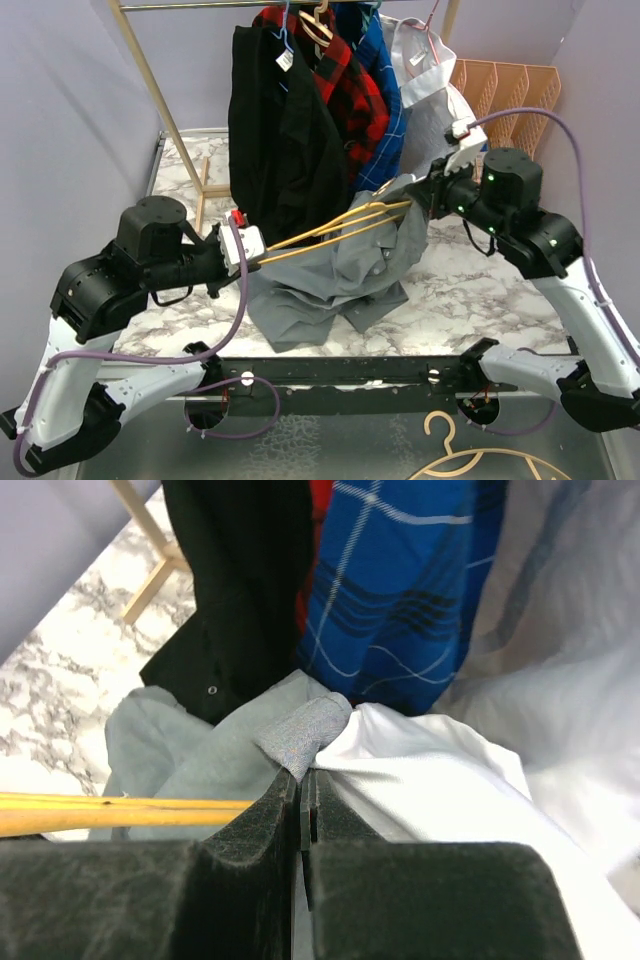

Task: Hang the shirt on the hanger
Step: Hang the shirt on the hanger.

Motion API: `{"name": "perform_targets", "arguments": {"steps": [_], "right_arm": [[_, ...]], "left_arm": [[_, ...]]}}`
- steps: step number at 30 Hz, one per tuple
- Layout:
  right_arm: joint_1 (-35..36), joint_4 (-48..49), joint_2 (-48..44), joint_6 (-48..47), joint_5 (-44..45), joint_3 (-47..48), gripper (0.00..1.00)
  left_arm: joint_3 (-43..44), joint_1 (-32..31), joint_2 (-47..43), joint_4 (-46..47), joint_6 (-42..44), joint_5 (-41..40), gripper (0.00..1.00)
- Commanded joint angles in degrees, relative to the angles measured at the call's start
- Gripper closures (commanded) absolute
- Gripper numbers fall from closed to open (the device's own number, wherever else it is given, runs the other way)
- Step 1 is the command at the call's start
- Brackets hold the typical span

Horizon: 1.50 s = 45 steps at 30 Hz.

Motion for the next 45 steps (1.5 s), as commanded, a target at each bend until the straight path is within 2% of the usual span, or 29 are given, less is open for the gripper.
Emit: {"name": "perform_targets", "arguments": {"steps": [1, 6, 12, 15, 18, 21, 26, 29, 32, 37, 45], "right_arm": [[0.32, -8.35, -3.37, 5.37, 7.19, 5.15, 0.99], [0.32, -18.00, -3.47, 11.42, 6.67, 13.61, 0.99], [0.32, -21.30, 2.63, 9.25, 7.27, 30.42, 0.99], [0.32, -18.90, 8.41, 8.97, 3.45, 34.91, 0.99], [0.32, -10.26, 9.32, 10.35, -1.79, 30.10, 0.99], [0.32, -4.66, 7.95, 12.09, -3.08, 21.96, 0.99], [0.32, 2.58, -1.63, 14.31, 0.24, 4.03, 0.99], [0.32, 5.76, -7.38, 15.82, 1.10, -3.86, 0.99], [0.32, 3.58, -10.43, 17.33, 3.16, -7.52, 0.99], [0.32, -1.91, -14.92, 20.31, 6.37, -11.95, 0.99], [0.32, -4.90, -23.39, 27.03, 9.35, -20.34, 0.99]], "left_arm": [[9.29, -1.04, 2.24, 0.21, 4.81, 7.67, 1.00], [20.11, -3.09, 4.81, -8.66, 6.73, 6.53, 1.00], [28.37, -9.54, 7.62, -5.73, 3.56, -2.21, 1.00], [28.71, -10.39, 9.16, -1.99, 2.69, -3.12, 1.00], [28.06, -10.37, 10.20, -0.70, 2.44, -2.74, 1.00], [21.78, -10.37, 7.85, -0.02, 3.02, -3.38, 1.00], [1.91, -8.29, -1.85, 3.84, 2.12, -1.91, 1.00], [-9.64, -6.60, -7.73, 9.19, -1.01, -0.15, 1.00], [-18.96, -5.74, -12.18, 16.47, -4.82, -1.72, 1.00], [-24.81, -4.38, -13.81, 24.88, -10.06, -2.39, 1.00], [-38.64, -1.48, -13.13, 42.43, -22.62, 11.42, 1.00]]}}
